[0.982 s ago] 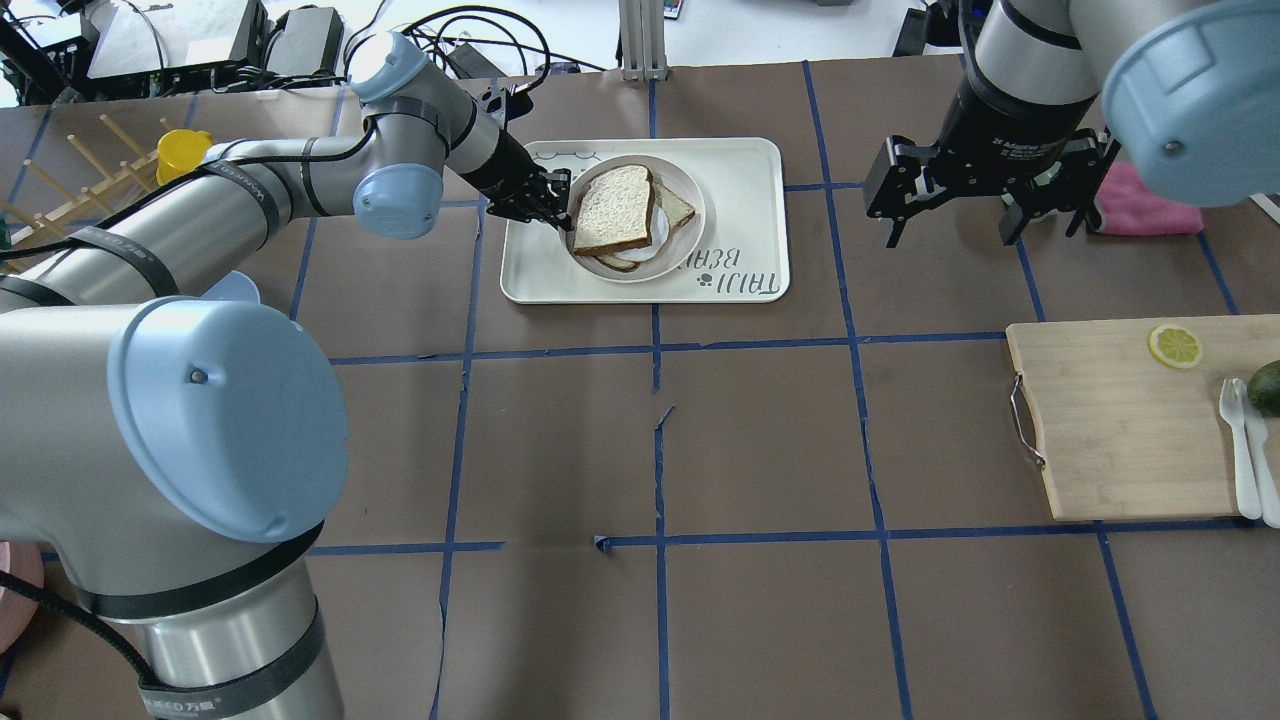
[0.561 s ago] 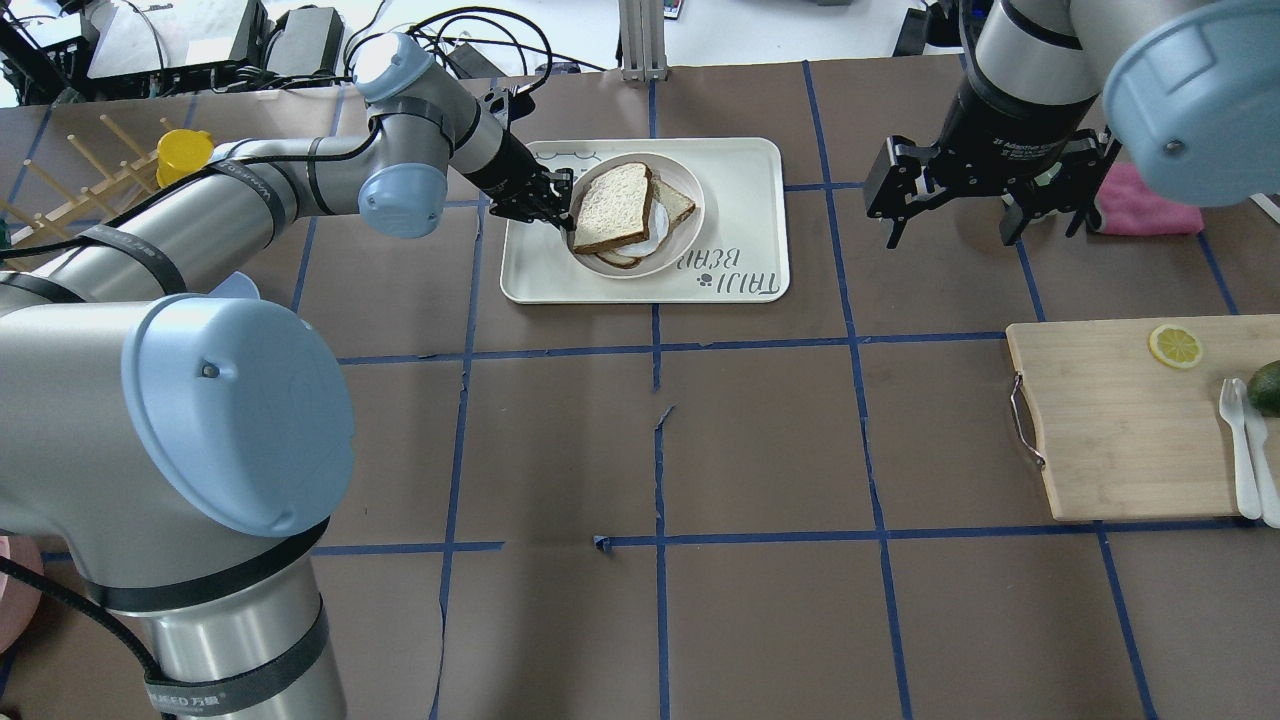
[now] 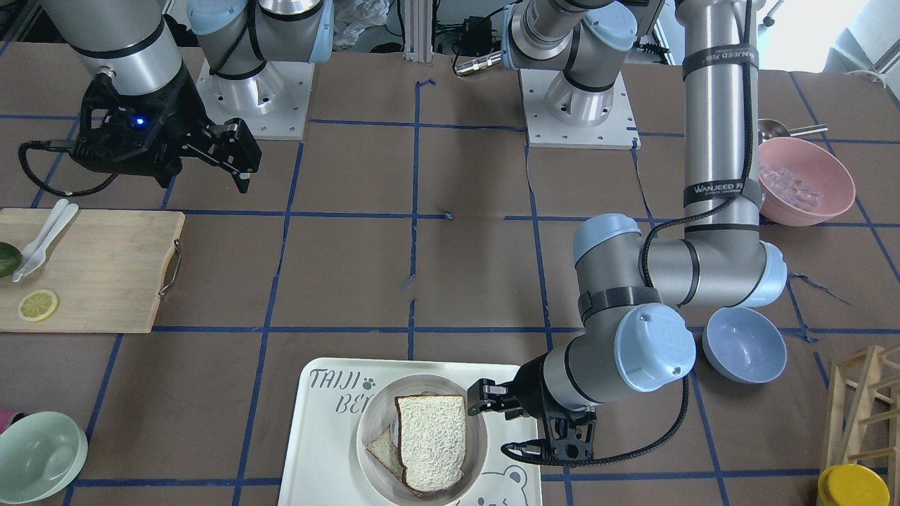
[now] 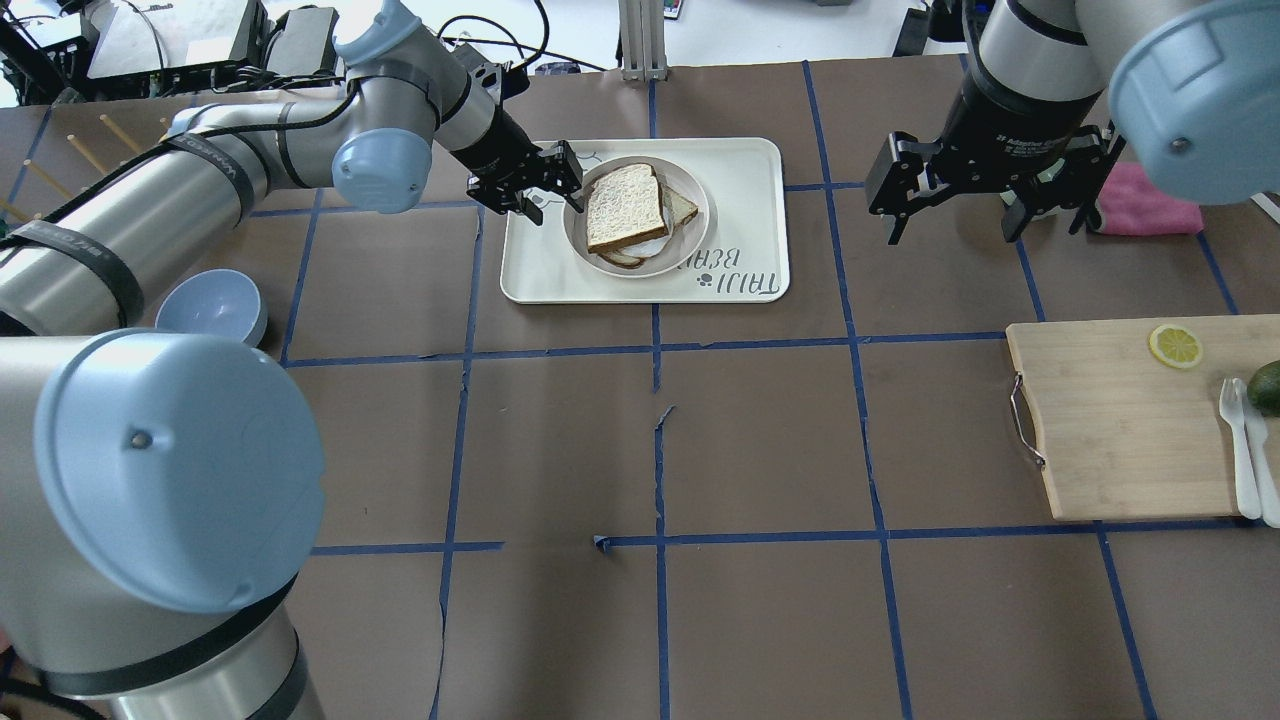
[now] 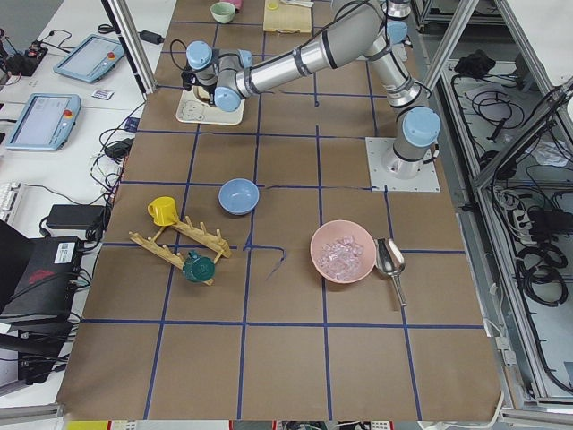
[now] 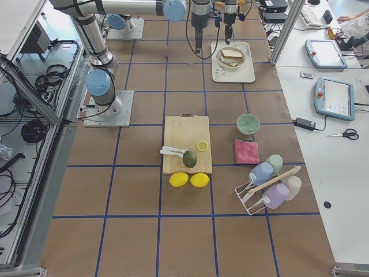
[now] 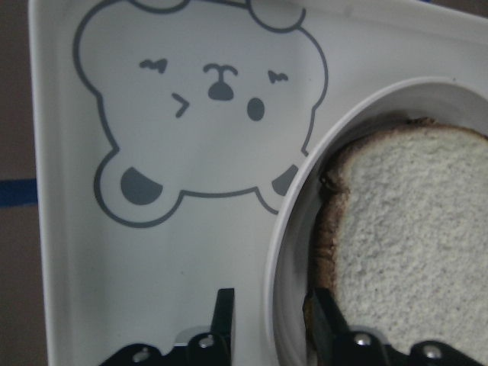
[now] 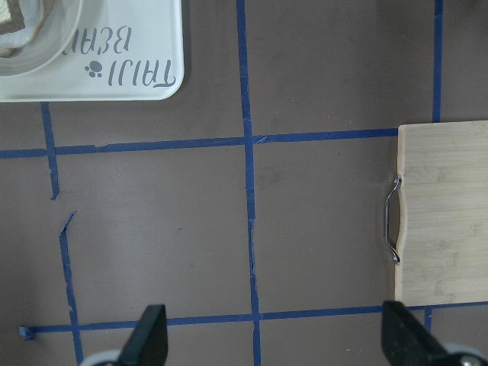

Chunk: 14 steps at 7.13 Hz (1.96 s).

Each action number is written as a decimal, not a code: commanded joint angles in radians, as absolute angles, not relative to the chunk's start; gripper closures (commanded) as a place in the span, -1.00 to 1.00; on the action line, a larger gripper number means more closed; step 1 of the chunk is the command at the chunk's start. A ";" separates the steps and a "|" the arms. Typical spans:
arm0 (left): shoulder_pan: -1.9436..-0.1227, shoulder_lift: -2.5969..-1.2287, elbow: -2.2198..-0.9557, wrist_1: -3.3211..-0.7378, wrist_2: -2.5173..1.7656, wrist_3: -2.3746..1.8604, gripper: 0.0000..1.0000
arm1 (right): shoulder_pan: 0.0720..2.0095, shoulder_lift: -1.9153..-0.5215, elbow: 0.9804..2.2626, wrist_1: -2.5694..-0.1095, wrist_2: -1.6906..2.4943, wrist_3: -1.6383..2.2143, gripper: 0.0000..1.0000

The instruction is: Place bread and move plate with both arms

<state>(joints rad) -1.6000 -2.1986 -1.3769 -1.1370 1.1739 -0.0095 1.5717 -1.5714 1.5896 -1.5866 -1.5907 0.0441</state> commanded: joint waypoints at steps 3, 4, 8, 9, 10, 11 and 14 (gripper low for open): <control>-1.614 -1.791 -1.621 -1.279 1.224 -0.006 -0.90 | 1.574 -1.608 1.591 -1.556 -1.588 0.026 -1.00; -1.615 -1.711 -1.676 -1.304 1.229 -0.011 -1.00 | 1.575 -1.608 1.591 -1.555 -1.577 0.025 -1.00; -1.624 -1.514 -1.692 -1.591 1.455 -0.006 -1.00 | 1.574 -1.608 1.592 -1.557 -1.575 0.021 -1.00; -1.623 -1.520 -1.645 -1.651 1.471 -0.006 -1.00 | 1.575 -1.609 1.594 -1.557 -1.574 0.021 -1.00; -1.612 -1.554 -1.532 -1.739 1.524 -0.005 -1.00 | 1.575 -1.609 1.594 -1.557 -1.575 0.021 -1.00; -1.612 -1.606 -1.438 -1.755 1.528 -0.005 -1.00 | 1.575 -1.609 1.594 -1.555 -1.575 0.023 -1.00; -1.615 -1.637 -1.416 -1.700 1.557 0.032 -1.00 | 1.575 -1.609 1.594 -1.559 -1.574 0.023 -1.00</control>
